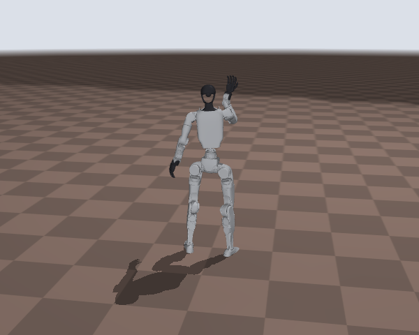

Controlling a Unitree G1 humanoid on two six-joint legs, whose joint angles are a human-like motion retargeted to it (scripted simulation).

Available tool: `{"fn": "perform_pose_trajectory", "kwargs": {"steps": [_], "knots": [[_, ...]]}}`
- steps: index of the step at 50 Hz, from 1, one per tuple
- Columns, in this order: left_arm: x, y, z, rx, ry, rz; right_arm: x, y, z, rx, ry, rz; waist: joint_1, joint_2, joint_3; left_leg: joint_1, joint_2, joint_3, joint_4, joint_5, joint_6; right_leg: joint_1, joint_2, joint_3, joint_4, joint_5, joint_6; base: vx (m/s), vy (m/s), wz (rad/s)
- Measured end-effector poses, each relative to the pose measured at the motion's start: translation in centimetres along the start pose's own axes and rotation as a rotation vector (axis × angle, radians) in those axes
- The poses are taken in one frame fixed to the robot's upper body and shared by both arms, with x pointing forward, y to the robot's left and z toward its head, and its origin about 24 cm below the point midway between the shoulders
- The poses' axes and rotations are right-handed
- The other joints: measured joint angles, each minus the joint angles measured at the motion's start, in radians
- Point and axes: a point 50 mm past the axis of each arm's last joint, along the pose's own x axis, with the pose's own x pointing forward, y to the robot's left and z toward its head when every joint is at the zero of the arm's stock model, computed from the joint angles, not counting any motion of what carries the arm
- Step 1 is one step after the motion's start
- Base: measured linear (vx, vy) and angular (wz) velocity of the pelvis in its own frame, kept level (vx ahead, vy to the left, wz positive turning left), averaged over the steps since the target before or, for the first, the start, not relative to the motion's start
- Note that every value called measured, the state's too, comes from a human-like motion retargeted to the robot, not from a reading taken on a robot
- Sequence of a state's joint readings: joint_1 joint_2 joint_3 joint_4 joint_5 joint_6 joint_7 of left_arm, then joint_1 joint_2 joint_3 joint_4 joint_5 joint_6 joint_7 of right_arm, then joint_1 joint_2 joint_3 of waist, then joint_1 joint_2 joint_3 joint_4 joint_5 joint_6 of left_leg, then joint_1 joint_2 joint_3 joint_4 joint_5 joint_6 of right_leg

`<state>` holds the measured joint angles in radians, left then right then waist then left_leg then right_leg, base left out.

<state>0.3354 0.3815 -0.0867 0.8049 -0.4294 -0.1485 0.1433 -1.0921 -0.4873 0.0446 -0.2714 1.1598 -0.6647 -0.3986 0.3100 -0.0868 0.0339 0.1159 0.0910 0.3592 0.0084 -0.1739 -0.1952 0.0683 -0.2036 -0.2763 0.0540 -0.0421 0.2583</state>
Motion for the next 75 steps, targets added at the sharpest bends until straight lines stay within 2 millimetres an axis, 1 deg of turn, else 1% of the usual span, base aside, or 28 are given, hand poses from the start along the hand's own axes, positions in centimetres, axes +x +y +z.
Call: {"fn": "perform_pose_trajectory", "kwargs": {"steps": [4, 5, 7, 10, 12, 15, 17, 20, 22, 25, 27, 31, 35, 38, 40, 45, 47, 50, 53, 55, 57, 59, 63, 66, 69, 70, 72, 75], "knots": [[0.0, -0.2, 0.0, 0.013, -0.002, 0.000, 0.3, -7.3, -1.5, -0.135, 0.089, -0.365, 0.000, 0.000, -0.001, 0.005, 0.001, 0.011, -0.002, 0.000, -0.007, -0.002, 0.002, 0.008, 0.000, 0.002, 0.003, 0.00, 0.00, 0.00], [0.0, -0.2, 0.0, 0.023, -0.001, -0.005, 0.2, -8.2, -1.6, -0.153, 0.103, -0.421, 0.000, 0.000, -0.003, 0.005, 0.002, 0.013, -0.003, 0.000, -0.009, -0.003, 0.003, 0.010, -0.001, 0.004, 0.004, 0.00, 0.00, 0.00], [-0.1, -0.2, -0.1, 0.042, -0.002, -0.012, 0.6, -7.9, -1.7, -0.176, 0.095, -0.422, 0.000, 0.002, -0.005, 0.001, 0.002, 0.013, -0.004, 0.002, -0.011, -0.006, 0.004, 0.009, -0.003, 0.006, 0.004, 0.00, 0.00, 0.00], [-0.2, -0.1, -0.4, 0.046, 0.003, -0.009, 1.9, -3.2, -1.4, -0.182, 0.037, -0.194, -0.004, 0.007, -0.005, -0.006, -0.001, 0.007, -0.005, 0.004, -0.010, -0.009, 0.000, 0.005, -0.005, 0.007, 0.004, 0.00, 0.00, 0.00], [-0.3, 0.0, -0.5, 0.026, 0.011, -0.001, 2.0, 2.0, -1.1, -0.111, -0.001, 0.040, -0.009, 0.011, -0.001, -0.013, -0.005, -0.001, -0.005, 0.006, -0.011, -0.011, -0.004, -0.002, -0.005, 0.007, 0.003, 0.00, 0.01, 0.10], [-0.5, 0.3, -0.9, 0.006, 0.023, -0.001, 0.7, 8.9, 0.0, 0.091, -0.022, 0.369, -0.017, 0.014, -0.005, -0.024, -0.008, -0.013, -0.005, 0.009, -0.014, -0.013, -0.007, -0.012, -0.008, 0.008, 0.003, 0.00, 0.01, 0.19], [-0.6, 0.4, -1.0, 0.006, 0.021, -0.011, -0.8, 12.4, 1.1, 0.219, -0.034, 0.572, -0.021, 0.015, -0.007, -0.030, -0.009, -0.020, -0.004, 0.011, -0.015, -0.014, -0.008, -0.019, -0.010, 0.009, 0.003, 0.00, 0.00, 0.09], [-0.6, 0.5, -1.0, 0.014, 0.018, -0.030, -2.8, 15.6, 2.8, 0.310, -0.083, 0.812, -0.026, 0.016, -0.009, -0.036, -0.012, -0.029, -0.003, 0.012, -0.015, -0.013, -0.011, -0.027, -0.011, 0.008, 0.003, 0.00, 0.00, 0.00], [-0.6, 0.4, -1.1, 0.018, 0.021, -0.038, -2.9, 15.8, 3.3, 0.283, -0.127, 0.857, -0.028, 0.018, -0.009, -0.035, -0.014, -0.033, -0.001, 0.011, -0.013, -0.010, -0.014, -0.030, -0.010, 0.007, 0.003, 0.00, 0.00, 0.00], [-0.5, 0.1, -1.1, 0.019, 0.027, -0.040, -1.6, 13.6, 2.9, 0.172, -0.155, 0.731, -0.025, 0.021, -0.007, -0.030, -0.015, -0.033, 0.001, 0.009, -0.010, -0.005, -0.015, -0.029, -0.008, 0.004, 0.000, 0.00, 0.00, 0.00], [-0.5, 0.0, -1.1, 0.016, 0.029, -0.034, -0.5, 10.3, 2.0, 0.074, -0.127, 0.537, -0.022, 0.021, -0.006, -0.024, -0.014, -0.029, 0.001, 0.007, -0.008, -0.002, -0.014, -0.025, -0.006, 0.003, -0.002, 0.00, 0.00, 0.00], [-0.3, -0.2, -0.9, 0.015, 0.025, -0.010, 0.5, 1.3, -0.6, -0.136, 0.013, 0.064, -0.013, 0.017, -0.004, -0.010, -0.011, -0.015, 0.000, 0.003, -0.008, 0.001, -0.012, -0.012, -0.002, 0.001, -0.003, 0.00, 0.00, 0.00], [-0.1, -0.6, -0.6, 0.034, 0.024, -0.006, -0.7, -7.4, -3.3, -0.283, 0.228, -0.373, -0.006, 0.014, -0.005, -0.003, -0.008, -0.001, -0.003, 0.002, -0.014, -0.001, -0.008, -0.002, -0.001, 0.002, 0.003, 0.00, 0.00, 0.00], [0.0, -0.7, -0.3, 0.046, 0.018, -0.019, -1.4, -9.5, -4.5, -0.307, 0.323, -0.487, 0.000, 0.014, -0.010, -0.006, -0.001, 0.006, -0.006, 0.004, -0.020, -0.008, 0.000, 0.001, -0.005, 0.007, 0.004, 0.00, 0.00, 0.00], [0.0, -0.8, -0.2, 0.046, 0.013, -0.027, -0.6, -8.0, -4.8, -0.287, 0.337, -0.388, 0.004, 0.016, -0.011, -0.012, 0.000, 0.005, -0.007, 0.006, -0.021, -0.012, 0.002, -0.001, -0.008, 0.009, 0.004, 0.00, 0.00, 0.00], [-0.1, -0.3, -0.3, 0.011, 0.013, -0.018, 1.8, 2.9, -3.6, -0.032, 0.231, 0.195, 0.002, 0.021, -0.012, -0.031, -0.007, -0.017, -0.009, 0.013, -0.019, -0.017, -0.004, -0.019, -0.012, 0.011, 0.004, 0.00, 0.01, 0.15], [-0.1, -0.1, -0.2, 0.004, 0.009, -0.023, 1.3, 7.7, -2.3, 0.120, 0.176, 0.427, 0.000, 0.019, -0.012, -0.040, -0.010, -0.029, -0.010, 0.016, -0.019, -0.017, -0.007, -0.030, -0.015, 0.011, 0.004, 0.00, 0.01, 0.30], [-0.1, 0.1, -0.1, 0.005, 0.000, -0.039, -1.1, 13.5, 0.7, 0.343, 0.090, 0.763, -0.002, 0.015, -0.012, -0.050, -0.015, -0.048, -0.011, 0.021, -0.018, -0.014, -0.013, -0.048, -0.018, 0.010, 0.004, 0.01, 0.01, 0.30], [-0.1, 0.1, -0.2, 0.009, 0.003, -0.065, -3.7, 16.5, 3.8, 0.453, -0.014, 1.049, -0.003, 0.014, -0.011, -0.055, -0.019, -0.064, -0.010, 0.022, -0.017, -0.009, -0.017, -0.062, -0.017, 0.007, 0.001, 0.01, 0.01, 0.24], [-0.2, 0.0, -0.3, 0.009, 0.012, -0.079, -4.4, 16.7, 5.3, 0.449, -0.083, 1.124, -0.003, 0.015, -0.009, -0.055, -0.020, -0.070, -0.008, 0.022, -0.015, -0.006, -0.017, -0.067, -0.015, 0.004, -0.002, 0.00, 0.00, 0.00], [-0.2, -0.2, -0.6, 0.012, 0.023, -0.083, -3.8, 15.1, 5.5, 0.402, -0.112, 1.027, -0.001, 0.015, -0.006, -0.052, -0.019, -0.071, -0.007, 0.020, -0.012, -0.002, -0.017, -0.067, -0.013, 0.002, -0.006, 0.00, 0.00, 0.00], [-0.2, -0.4, -0.8, 0.017, 0.032, -0.078, -2.6, 11.9, 4.9, 0.335, -0.105, 0.805, 0.000, 0.014, -0.004, -0.045, -0.017, -0.068, -0.005, 0.018, -0.009, 0.002, -0.016, -0.064, -0.011, 0.000, -0.008, 0.00, 0.00, 0.00], [-0.4, -0.5, -1.3, 0.029, 0.047, -0.055, -0.5, 2.4, 2.3, 0.169, -0.026, 0.233, 0.002, 0.010, -0.006, -0.029, -0.012, -0.052, -0.003, 0.011, -0.009, 0.007, -0.012, -0.050, -0.007, -0.002, -0.008, 0.01, -0.01, -0.16], [-0.5, -0.6, -1.7, 0.044, 0.062, -0.031, -0.2, -4.9, 0.0, 0.034, 0.061, -0.196, 0.000, 0.008, -0.009, -0.019, -0.008, -0.036, -0.002, 0.007, -0.013, 0.007, -0.009, -0.037, -0.006, -0.001, -0.004, 0.00, -0.01, -0.23], [-0.5, -0.6, -1.7, 0.059, 0.072, -0.012, -0.7, -9.9, -1.6, -0.088, 0.137, -0.551, -0.002, 0.005, -0.011, -0.012, -0.005, -0.023, -0.002, 0.005, -0.018, 0.007, -0.006, -0.028, -0.006, 0.000, 0.001, 0.00, -0.01, -0.13], [-0.4, -0.6, -1.7, 0.063, 0.072, -0.007, -0.8, -10.9, -2.0, -0.127, 0.153, -0.632, -0.003, 0.004, -0.011, -0.011, -0.005, -0.020, -0.003, 0.005, -0.019, 0.007, -0.006, -0.026, -0.006, 0.001, 0.002, 0.00, 0.00, 0.00], [-0.4, -0.5, -1.6, 0.067, 0.067, 0.001, -0.5, -10.8, -2.4, -0.180, 0.174, -0.648, -0.003, 0.005, -0.014, -0.011, -0.003, -0.017, -0.004, 0.006, -0.021, 0.005, -0.003, -0.024, -0.008, 0.003, 0.004, 0.00, 0.00, 0.00], [-0.4, -0.3, -1.5, 0.054, 0.062, 0.015, 1.1, -7.0, -3.1, -0.180, 0.189, -0.447, -0.004, 0.008, -0.014, -0.016, -0.005, -0.020, -0.005, 0.008, -0.020, 0.003, -0.005, -0.026, -0.010, 0.004, 0.003, 0.00, 0.00, 0.00]]}}
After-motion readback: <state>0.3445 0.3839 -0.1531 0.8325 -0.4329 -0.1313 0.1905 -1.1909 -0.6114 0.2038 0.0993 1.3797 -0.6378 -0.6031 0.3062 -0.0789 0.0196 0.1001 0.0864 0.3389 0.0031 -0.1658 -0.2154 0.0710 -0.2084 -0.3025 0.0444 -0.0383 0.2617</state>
